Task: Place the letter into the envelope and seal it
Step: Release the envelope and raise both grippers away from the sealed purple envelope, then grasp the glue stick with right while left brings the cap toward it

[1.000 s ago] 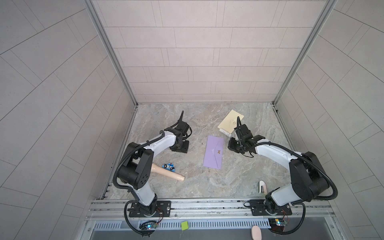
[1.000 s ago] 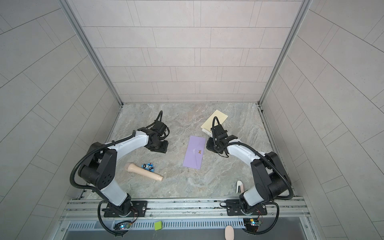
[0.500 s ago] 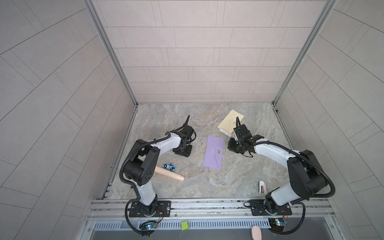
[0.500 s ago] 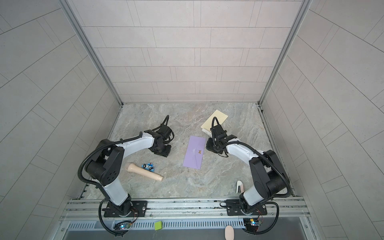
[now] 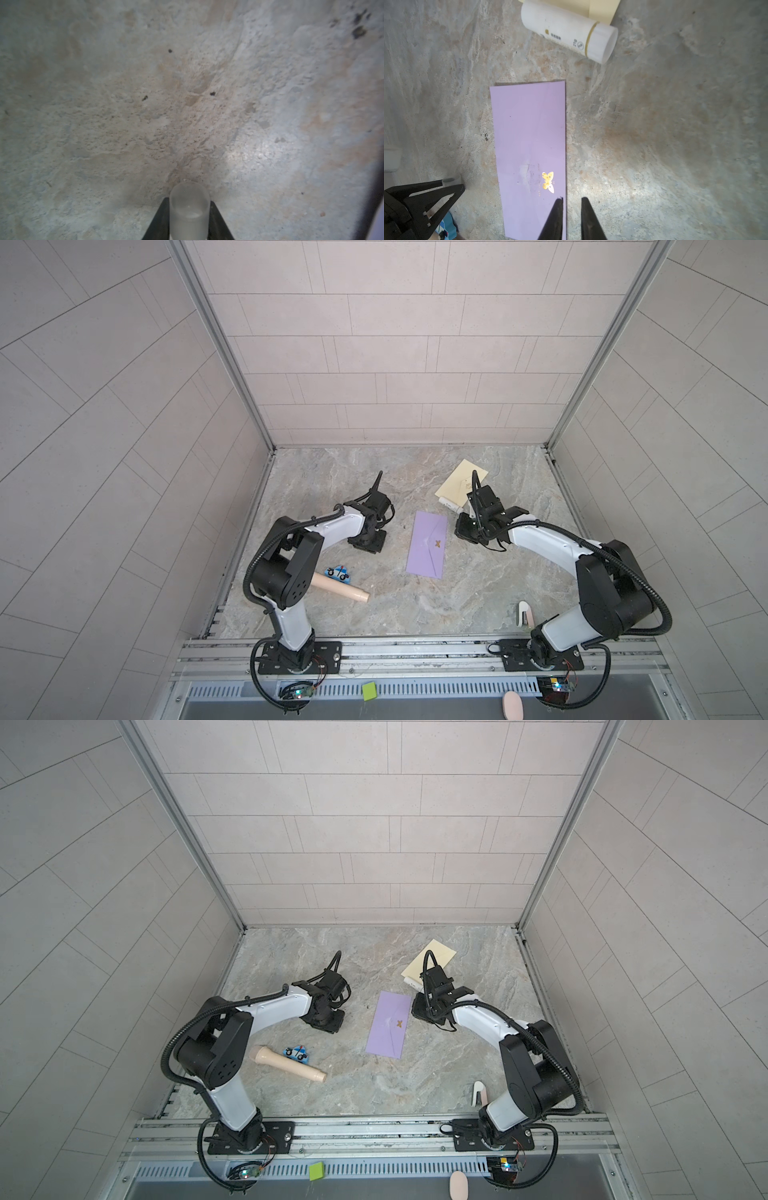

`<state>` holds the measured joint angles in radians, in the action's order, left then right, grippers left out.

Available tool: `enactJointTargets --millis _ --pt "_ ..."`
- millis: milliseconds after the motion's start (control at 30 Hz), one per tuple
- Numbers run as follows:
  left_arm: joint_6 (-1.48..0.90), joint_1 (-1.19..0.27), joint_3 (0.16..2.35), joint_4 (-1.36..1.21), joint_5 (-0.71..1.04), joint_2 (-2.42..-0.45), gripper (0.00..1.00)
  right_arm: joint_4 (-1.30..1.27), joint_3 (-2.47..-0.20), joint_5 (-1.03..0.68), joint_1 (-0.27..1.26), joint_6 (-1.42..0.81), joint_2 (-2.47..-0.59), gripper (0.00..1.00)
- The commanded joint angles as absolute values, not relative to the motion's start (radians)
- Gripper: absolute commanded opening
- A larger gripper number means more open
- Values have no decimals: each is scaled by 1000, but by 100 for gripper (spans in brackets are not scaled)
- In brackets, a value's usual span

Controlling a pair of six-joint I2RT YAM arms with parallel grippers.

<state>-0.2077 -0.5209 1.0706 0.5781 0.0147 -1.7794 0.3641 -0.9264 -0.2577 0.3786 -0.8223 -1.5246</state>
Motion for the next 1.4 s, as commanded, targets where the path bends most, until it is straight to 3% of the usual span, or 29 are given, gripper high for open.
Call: enactJointTargets --millis 0,200,333,433,733,1033,1367 --pt "-195 -533 1060 578 12 -1794 26 397 -939 -238 365 -818 -1509 20" --pt "-158 -567 1049 521 10 -1690 26 430 -998 -267 248 -809 -1545 23" --pt "-93 -598 974 366 64 -1557 26 510 -1140 -321 193 -740 -1674 37" --pt "-58 -599 916 256 184 -1474 26 603 -1276 -327 189 -675 -1793 42" --pt "-90 -603 925 228 269 -1430 26 686 -1534 -351 194 -558 -2039 46" --pt "-138 -603 918 223 276 -1443 26 717 -1598 -379 223 -480 -2105 46" --pt "-158 -603 934 223 299 -1472 26 816 -1700 -245 289 -437 -2182 46"
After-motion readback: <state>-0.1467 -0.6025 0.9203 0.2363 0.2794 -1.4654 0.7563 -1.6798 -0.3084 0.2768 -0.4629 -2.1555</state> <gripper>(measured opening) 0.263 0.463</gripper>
